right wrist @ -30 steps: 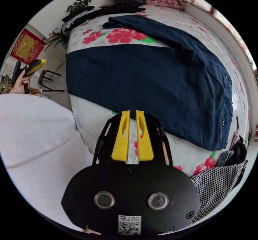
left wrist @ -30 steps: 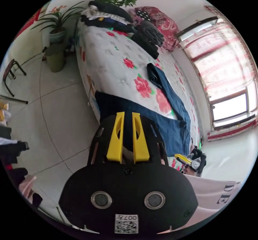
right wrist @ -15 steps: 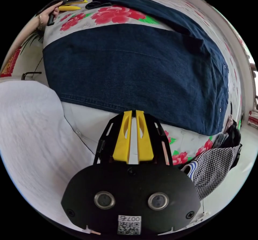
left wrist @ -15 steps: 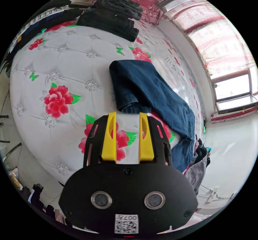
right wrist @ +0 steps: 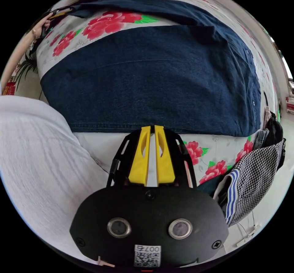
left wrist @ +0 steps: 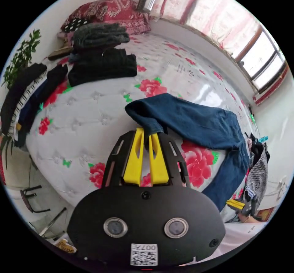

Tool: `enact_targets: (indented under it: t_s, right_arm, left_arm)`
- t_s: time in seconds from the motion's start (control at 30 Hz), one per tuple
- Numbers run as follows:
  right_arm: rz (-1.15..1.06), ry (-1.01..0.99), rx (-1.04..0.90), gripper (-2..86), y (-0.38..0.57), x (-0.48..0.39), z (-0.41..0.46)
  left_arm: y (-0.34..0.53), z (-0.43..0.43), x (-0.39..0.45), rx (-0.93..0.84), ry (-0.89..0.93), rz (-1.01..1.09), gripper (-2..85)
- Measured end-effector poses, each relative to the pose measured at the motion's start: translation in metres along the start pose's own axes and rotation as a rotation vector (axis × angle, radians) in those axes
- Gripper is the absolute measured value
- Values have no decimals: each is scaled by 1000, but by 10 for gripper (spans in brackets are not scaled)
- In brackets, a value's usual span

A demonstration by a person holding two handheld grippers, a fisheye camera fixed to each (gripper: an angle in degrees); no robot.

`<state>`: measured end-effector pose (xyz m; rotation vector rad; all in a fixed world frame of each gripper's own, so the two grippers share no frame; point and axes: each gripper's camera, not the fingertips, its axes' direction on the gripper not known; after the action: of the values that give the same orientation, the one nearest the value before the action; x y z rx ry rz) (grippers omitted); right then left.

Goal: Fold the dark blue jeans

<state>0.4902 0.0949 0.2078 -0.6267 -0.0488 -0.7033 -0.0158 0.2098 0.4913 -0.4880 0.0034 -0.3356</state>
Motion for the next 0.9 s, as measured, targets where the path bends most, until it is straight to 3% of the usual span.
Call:
enact_targets:
  t_s: [0.13, 0.23, 0.3, 0.37, 0.43, 0.5, 0.67, 0.9]
  right_arm:
    - [75, -58, 11, 3, 2, 20, 2]
    - [95, -89, 12, 2, 4, 31, 2]
    - [110, -123, 12, 3, 6, 43, 2]
    - [114, -148, 18, 3, 9, 52, 2]
    - [120, -174, 28, 3, 13, 62, 1]
    - [159, -226, 38, 3, 20, 76, -1]
    - [232, -293, 116, 6, 42, 104, -15]
    - [284, -346, 210, 11, 58, 156, -36]
  left_arm:
    - [8, -117, 29, 253, -329, 420, 5]
    - [41, -119, 40, 300, -528, 636, 21]
    - [49, -85, 23, 152, -557, 571, 40]
    - [61, -27, -20, -152, -502, 318, 55]
    - [86, -9, -44, -241, -528, 106, 33]
    - [116, -12, -53, -256, -495, -16, 2]
    - [210, -34, -52, -215, -131, -271, -7]
    - [252, -36, 2, -255, -38, -208, -4]
